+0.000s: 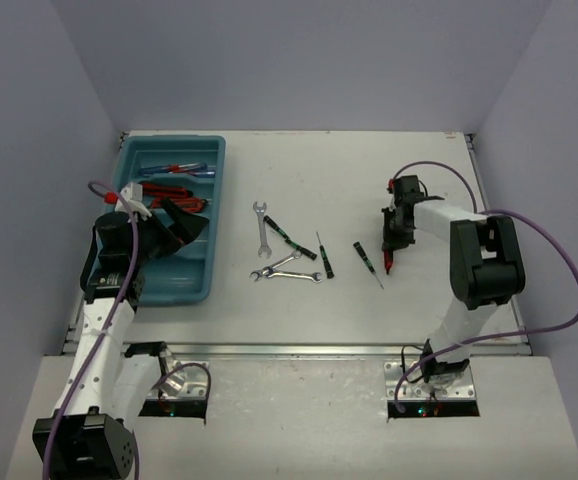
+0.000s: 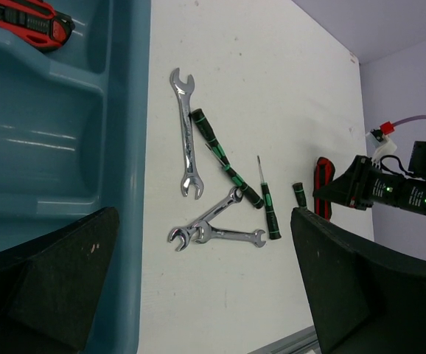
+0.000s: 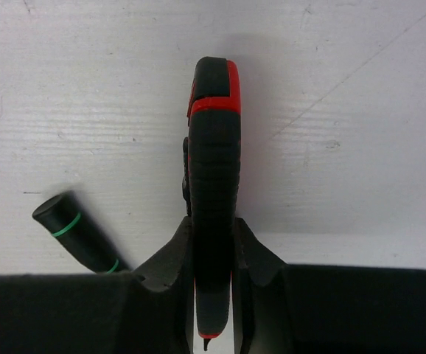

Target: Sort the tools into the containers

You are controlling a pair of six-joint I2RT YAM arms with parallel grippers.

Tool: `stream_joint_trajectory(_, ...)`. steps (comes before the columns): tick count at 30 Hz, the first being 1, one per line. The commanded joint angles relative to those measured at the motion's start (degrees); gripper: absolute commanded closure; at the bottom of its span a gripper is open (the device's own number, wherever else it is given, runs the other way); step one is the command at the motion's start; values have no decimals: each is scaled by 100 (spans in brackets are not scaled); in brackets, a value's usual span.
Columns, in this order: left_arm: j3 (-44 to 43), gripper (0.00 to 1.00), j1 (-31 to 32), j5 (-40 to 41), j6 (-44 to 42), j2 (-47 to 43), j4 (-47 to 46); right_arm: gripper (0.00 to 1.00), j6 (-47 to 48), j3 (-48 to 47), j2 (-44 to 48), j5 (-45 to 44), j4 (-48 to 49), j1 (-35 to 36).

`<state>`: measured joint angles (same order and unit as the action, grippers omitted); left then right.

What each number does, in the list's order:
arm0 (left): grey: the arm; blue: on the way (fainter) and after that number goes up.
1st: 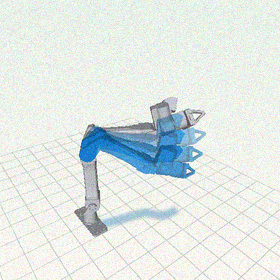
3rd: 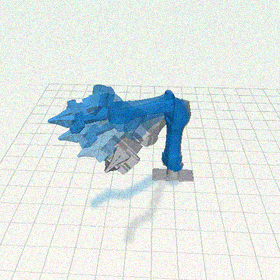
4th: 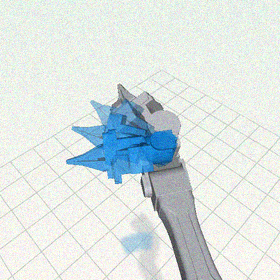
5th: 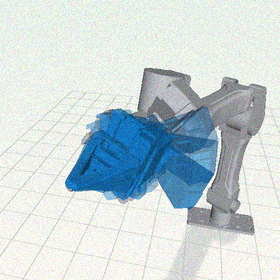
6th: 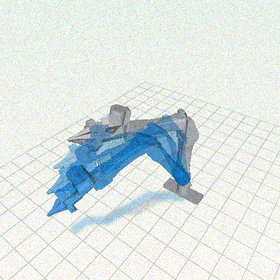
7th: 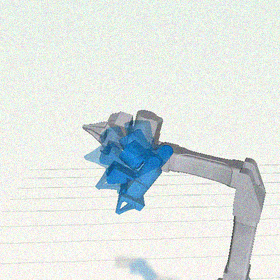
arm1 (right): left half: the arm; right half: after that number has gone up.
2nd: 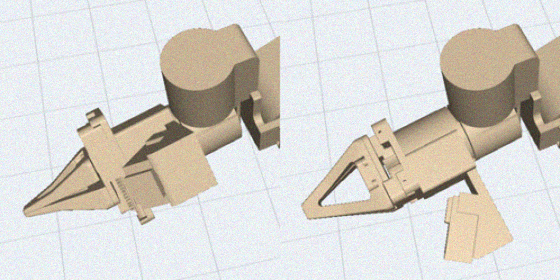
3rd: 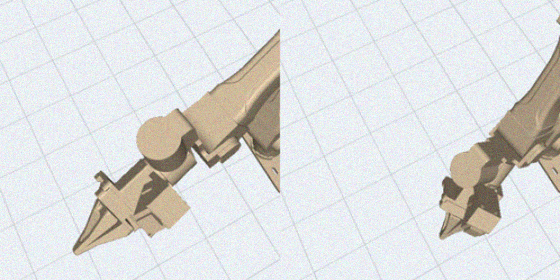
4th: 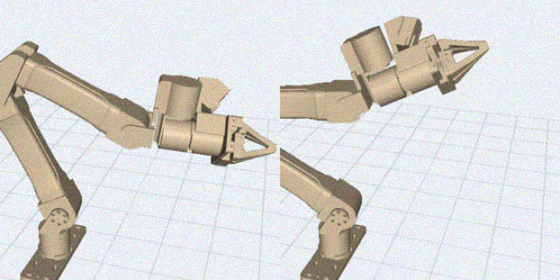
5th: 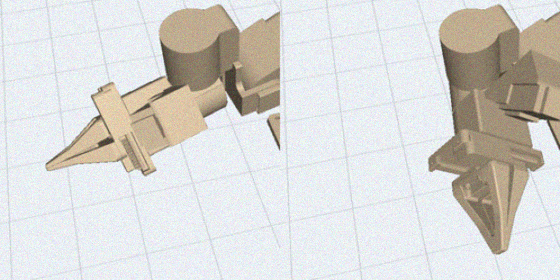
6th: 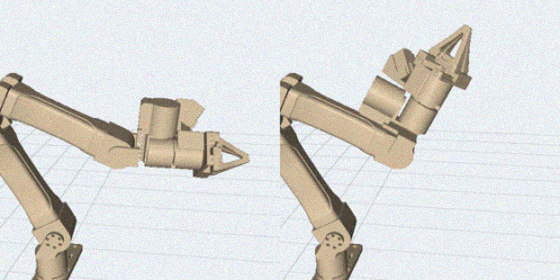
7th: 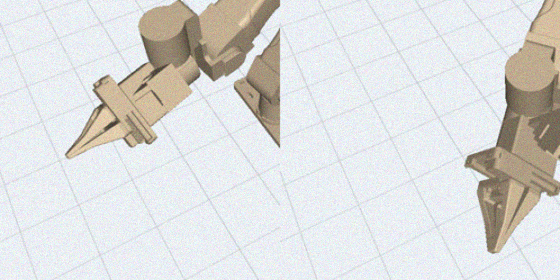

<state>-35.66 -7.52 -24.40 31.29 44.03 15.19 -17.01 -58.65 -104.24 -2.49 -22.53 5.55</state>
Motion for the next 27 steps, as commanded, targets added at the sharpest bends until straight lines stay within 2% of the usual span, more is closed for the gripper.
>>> stream_joint_trajectory(1,47,0,85,-69,2,-21,-371,94,-177,290,262,-789,-32,-75)
stream_joint_trajectory(3,119,0,184,-66,98,14,-498,100,-240,390,677,-869,0,20)
stream_joint_trajectory(8,281,0,796,-78,422,185,-1086,100,-270,537,1608,-966,85,534)
stream_joint_trajectory(11,663,0,1085,-426,847,202,-2147,100,-276,493,2006,-731,-69,938)
stream_joint_trajectory(13,780,0,1182,-494,980,183,-2436,100,-254,506,2271,-649,-115,1262)
stream_joint_trajectory(15,828,0,1295,-567,1048,171,-2693,100,-241,557,2508,-79,-3,1624)
stream_joint_trajectory(19,805,0,1450,-1109,1120,63,-3250,100,-498,632,3217,2062,630,2349)
stream_joint_trajectory(22,949,0,1551,-1412,1253,-52,-3803,100,-683,504,3366,2932,1095,2743)
stream_joint_trajectory(25,1102,0,1708,-1876,1433,-167,-4559,100,-881,478,3295,4001,1585,2885)
stream_joint_trajectory(27,1120,0,1764,-2041,1489,-212,-4805,100,-971,495,3266,4388,1777,2911)
